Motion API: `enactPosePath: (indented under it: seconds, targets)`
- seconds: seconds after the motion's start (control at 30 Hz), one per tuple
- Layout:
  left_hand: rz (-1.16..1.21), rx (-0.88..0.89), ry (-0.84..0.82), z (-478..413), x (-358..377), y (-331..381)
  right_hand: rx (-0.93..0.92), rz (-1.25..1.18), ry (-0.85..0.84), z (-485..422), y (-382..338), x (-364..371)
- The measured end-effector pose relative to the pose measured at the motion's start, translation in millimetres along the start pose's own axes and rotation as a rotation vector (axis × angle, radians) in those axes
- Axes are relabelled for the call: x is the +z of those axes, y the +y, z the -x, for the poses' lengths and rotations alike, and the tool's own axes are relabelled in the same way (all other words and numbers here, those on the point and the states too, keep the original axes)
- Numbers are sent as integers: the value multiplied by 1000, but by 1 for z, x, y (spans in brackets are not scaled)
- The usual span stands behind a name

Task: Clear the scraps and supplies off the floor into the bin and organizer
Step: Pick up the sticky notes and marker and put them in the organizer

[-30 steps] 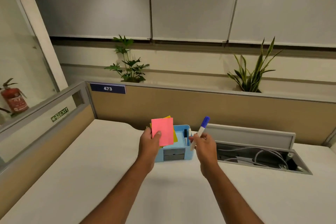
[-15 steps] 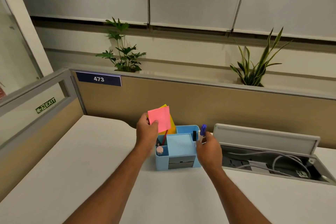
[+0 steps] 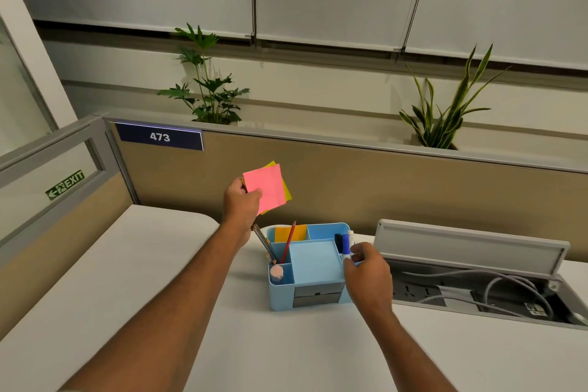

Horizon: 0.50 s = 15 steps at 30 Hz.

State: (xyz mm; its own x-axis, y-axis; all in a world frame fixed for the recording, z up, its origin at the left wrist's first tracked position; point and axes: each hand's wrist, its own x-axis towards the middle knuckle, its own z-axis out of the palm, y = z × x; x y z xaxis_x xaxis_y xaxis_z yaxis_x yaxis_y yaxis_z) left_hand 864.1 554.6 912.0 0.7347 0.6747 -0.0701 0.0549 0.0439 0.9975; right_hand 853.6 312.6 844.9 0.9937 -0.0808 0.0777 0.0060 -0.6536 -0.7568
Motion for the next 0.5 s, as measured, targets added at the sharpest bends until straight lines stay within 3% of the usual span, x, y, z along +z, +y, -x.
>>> enactPosePath:
  seconds: [0.17, 0.5]
  targets:
    - [-184, -99, -240, -7, 3, -21, -14, -29, 42, 2, 6, 4]
    - [-86, -72, -341, -7, 9, -13, -20, -36, 67, 3, 8, 6]
